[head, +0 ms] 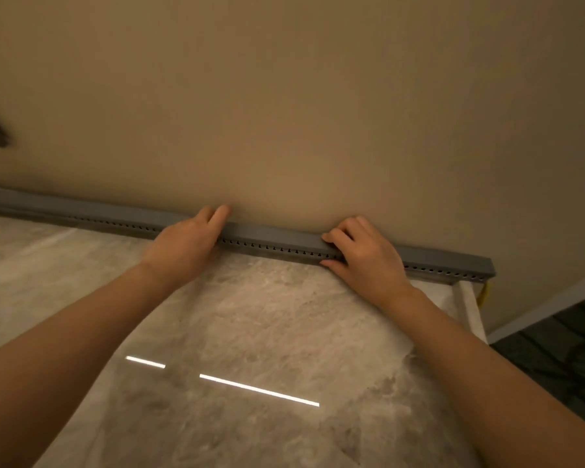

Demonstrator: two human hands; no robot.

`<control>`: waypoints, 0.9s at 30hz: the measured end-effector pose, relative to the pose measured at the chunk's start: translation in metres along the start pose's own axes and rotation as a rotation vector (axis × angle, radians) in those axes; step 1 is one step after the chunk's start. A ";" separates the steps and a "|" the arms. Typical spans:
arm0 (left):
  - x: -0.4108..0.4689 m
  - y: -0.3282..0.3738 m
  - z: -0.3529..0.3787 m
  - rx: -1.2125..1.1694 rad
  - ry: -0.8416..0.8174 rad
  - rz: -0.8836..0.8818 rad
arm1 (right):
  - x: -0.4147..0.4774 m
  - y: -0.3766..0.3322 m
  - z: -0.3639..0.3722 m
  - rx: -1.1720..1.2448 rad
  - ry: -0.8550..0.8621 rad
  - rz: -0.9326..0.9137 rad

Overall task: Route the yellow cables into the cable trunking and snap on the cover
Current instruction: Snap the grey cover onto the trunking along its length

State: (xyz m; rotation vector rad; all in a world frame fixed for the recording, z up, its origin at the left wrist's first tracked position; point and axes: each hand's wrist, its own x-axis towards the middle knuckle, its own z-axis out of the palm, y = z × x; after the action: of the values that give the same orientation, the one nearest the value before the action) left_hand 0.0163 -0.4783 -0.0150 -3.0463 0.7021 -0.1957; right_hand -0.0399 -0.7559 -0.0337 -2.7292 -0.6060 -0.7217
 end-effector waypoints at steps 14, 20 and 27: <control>-0.132 -0.026 -0.062 -0.010 -0.060 -0.213 | 0.039 -0.140 0.004 -0.015 0.083 -0.070; -0.209 -0.095 -0.099 0.025 -0.090 -0.290 | 0.075 -0.255 0.002 0.132 0.078 -0.189; -0.316 -0.205 -0.135 0.009 -0.080 -0.361 | 0.126 -0.389 0.033 0.179 0.009 -0.144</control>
State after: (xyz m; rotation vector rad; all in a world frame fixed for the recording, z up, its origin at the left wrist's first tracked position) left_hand -0.1927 -0.1532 0.0888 -3.1242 0.1411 -0.0767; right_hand -0.1028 -0.3605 0.0556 -2.5364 -0.8302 -0.6767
